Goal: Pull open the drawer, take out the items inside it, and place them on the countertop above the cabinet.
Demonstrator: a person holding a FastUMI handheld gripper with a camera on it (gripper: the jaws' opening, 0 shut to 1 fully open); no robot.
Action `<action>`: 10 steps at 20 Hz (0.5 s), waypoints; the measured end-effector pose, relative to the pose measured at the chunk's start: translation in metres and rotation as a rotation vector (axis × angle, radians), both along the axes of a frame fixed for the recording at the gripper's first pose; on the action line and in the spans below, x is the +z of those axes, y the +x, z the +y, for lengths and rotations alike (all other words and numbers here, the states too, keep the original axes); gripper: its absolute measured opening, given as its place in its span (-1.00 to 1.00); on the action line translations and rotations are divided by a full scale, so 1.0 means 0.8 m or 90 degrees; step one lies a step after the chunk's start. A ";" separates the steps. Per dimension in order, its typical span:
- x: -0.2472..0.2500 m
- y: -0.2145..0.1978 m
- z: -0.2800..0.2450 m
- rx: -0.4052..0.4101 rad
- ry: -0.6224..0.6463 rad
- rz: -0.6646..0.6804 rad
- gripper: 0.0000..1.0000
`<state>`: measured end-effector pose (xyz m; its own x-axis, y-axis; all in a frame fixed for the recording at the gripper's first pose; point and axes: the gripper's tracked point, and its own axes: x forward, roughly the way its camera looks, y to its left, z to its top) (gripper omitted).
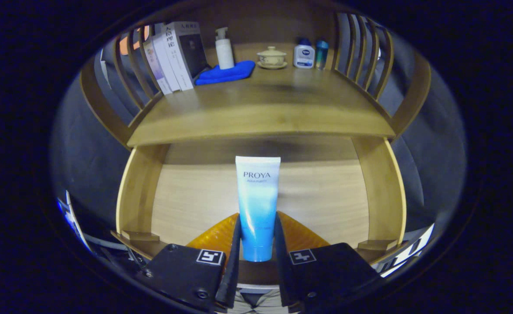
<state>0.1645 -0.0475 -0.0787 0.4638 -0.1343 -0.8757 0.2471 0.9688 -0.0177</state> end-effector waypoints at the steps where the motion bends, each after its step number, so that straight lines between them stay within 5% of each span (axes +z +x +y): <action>1: 0.007 0.006 0.005 -0.002 0.002 -0.012 -0.17; 10: 0.052 0.085 -0.002 -0.017 -0.028 -0.095 -0.17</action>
<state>0.2326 -0.0493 -0.0374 0.5837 -0.1849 -0.7906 0.2765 0.9608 -0.0206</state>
